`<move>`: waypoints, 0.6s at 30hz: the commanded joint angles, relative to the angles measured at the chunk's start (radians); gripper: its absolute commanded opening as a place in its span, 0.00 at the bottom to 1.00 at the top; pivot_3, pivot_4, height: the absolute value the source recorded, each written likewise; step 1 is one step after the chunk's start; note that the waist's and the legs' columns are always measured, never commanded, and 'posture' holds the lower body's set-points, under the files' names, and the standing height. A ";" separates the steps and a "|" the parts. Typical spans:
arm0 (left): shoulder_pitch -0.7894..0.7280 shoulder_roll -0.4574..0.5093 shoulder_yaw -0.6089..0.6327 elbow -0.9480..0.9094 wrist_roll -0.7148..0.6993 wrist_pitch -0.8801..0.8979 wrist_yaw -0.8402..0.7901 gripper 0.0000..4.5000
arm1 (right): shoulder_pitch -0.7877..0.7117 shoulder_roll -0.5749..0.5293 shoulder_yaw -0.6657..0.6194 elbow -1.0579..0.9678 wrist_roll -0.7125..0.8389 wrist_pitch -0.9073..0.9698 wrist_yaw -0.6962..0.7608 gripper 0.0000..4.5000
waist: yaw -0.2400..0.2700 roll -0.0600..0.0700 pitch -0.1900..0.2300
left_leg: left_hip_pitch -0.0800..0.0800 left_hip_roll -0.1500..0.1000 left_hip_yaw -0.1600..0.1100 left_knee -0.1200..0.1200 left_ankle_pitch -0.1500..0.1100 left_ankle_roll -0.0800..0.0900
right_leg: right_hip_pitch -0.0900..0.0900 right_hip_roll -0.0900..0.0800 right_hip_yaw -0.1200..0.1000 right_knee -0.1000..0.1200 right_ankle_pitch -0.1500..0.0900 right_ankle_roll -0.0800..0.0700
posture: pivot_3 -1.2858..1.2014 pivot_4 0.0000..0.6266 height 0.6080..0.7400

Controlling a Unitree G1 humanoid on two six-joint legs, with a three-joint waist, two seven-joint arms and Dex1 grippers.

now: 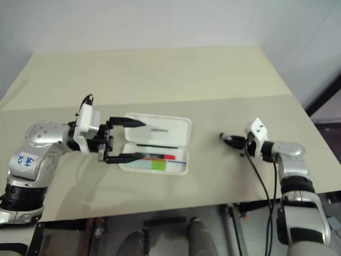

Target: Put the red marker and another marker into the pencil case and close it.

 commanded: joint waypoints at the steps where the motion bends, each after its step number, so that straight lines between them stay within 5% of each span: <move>1: 0.017 0.010 0.032 0.026 0.005 -0.041 -0.009 1.00 | 0.079 -0.030 -0.001 -0.313 0.086 0.149 0.010 0.07 | 0.003 0.000 0.000 | 0.000 0.000 0.000 0.000 0.000 0.000 | 0.000 0.000 0.000 0.000 0.000 0.000 | 0.52 0.24 1.00; 8: 0.061 0.023 0.034 0.085 0.031 -0.107 -0.035 1.00 | 0.213 -0.007 0.060 -0.864 0.248 0.492 -0.080 0.07 | 0.023 0.000 0.000 | 0.000 0.000 0.000 0.001 0.000 0.000 | 0.000 0.000 0.000 0.001 -0.001 -0.001 | 0.52 0.24 1.00; 18: 0.093 0.040 0.032 0.112 0.052 -0.151 -0.057 1.00 | 0.186 0.023 0.209 -0.928 0.262 0.564 -0.108 0.07 | 0.049 0.000 0.000 | -0.002 0.000 0.000 0.001 0.000 0.000 | -0.001 0.000 0.000 -0.002 -0.006 -0.011 | 0.52 0.24 1.00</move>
